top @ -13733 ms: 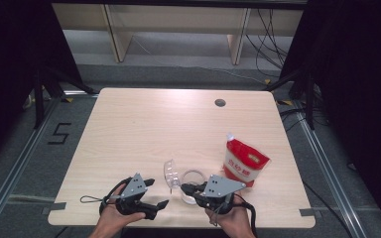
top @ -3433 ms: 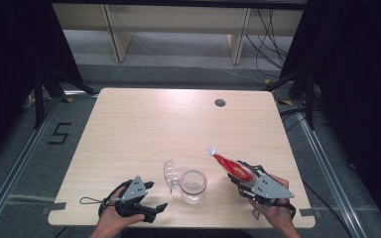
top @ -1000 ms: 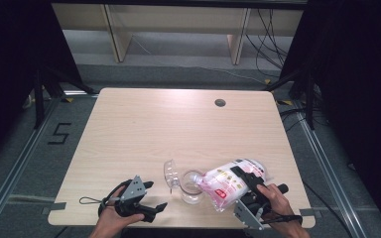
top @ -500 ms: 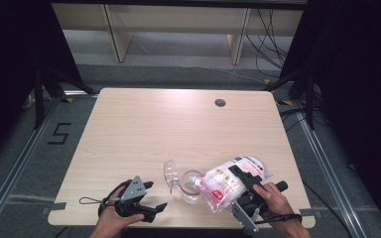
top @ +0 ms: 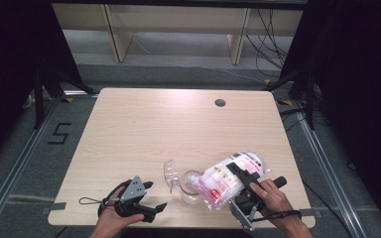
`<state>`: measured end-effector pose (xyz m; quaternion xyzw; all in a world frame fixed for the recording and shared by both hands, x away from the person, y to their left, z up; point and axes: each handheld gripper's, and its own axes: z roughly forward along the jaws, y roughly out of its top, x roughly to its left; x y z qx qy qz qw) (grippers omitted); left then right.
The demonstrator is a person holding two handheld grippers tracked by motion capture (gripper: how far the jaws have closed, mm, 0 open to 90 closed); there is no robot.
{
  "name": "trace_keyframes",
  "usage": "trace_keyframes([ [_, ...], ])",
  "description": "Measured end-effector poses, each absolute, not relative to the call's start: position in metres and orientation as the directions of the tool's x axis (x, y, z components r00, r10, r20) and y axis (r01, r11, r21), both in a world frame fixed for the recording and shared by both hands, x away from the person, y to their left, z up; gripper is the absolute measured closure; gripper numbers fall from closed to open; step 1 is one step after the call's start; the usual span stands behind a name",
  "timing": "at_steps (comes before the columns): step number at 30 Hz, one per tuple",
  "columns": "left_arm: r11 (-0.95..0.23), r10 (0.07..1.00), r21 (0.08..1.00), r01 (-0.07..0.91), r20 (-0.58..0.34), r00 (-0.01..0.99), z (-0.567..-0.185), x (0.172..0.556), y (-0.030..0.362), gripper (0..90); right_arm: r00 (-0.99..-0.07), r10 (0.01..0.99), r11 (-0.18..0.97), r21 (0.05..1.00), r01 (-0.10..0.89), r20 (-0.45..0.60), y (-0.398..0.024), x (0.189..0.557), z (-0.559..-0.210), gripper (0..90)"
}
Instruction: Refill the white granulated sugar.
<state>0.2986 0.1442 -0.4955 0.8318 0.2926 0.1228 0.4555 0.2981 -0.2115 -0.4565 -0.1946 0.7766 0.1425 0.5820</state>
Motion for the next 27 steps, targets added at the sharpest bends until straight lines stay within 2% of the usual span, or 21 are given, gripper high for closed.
trace_keyframes([
  [2,-0.413,0.6,0.829,0.377,-0.064,0.798,-0.4956,0.2985,0.1443,16.1,-0.238,-0.144,0.882,-0.015,-0.472,-0.961,-0.2119,0.299,-0.4548,51.4],
  [5,-0.394,0.601,0.835,0.385,-0.083,0.795,-0.4966,0.2978,0.1427,16.0,-0.193,-0.198,0.873,-0.084,-0.48,-0.961,-0.2118,0.3004,-0.4523,51.4],
  [6,-0.409,0.595,0.828,0.384,-0.078,0.8,-0.4961,0.2983,0.1435,16.0,-0.193,-0.199,0.874,-0.084,-0.479,-0.961,-0.212,0.3007,-0.4521,51.5],
  [7,-0.403,0.6,0.831,0.383,-0.077,0.797,-0.4965,0.298,0.1428,16.0,-0.226,-0.163,0.89,-0.045,-0.453,-0.96,-0.2136,0.2996,-0.4546,51.5],
  [10,-0.394,0.599,0.837,0.381,-0.08,0.797,-0.497,0.298,0.142,16.1,-0.177,-0.22,0.869,-0.11,-0.483,-0.959,-0.2116,0.3002,-0.4517,51.5],
  [12,-0.393,0.6,0.837,0.38,-0.08,0.796,-0.497,0.2981,0.142,16.1,-0.207,-0.2,0.887,-0.087,-0.454,-0.958,-0.2124,0.2987,-0.4547,51.5],
  [16,-0.394,0.599,0.837,0.38,-0.08,0.797,-0.4971,0.298,0.1422,16.0,-0.179,-0.237,0.875,-0.13,-0.466,-0.955,-0.2108,0.2999,-0.4528,51.7],
  [20,-0.391,0.601,0.838,0.381,-0.081,0.795,-0.4975,0.298,0.1416,16.0,-0.186,-0.23,0.881,-0.124,-0.456,-0.955,-0.21,0.3003,-0.4525,51.7],
  [22,-0.396,0.597,0.837,0.378,-0.079,0.798,-0.4969,0.298,0.1421,16.0,-0.142,-0.279,0.857,-0.18,-0.483,-0.95,-0.2072,0.3014,-0.4493,51.7],
  [27,-0.395,0.596,0.838,0.377,-0.078,0.799,-0.4973,0.2981,0.1411,16.0,-0.157,-0.274,0.867,-0.173,-0.467,-0.949,-0.2062,0.3009,-0.45,51.8],
])
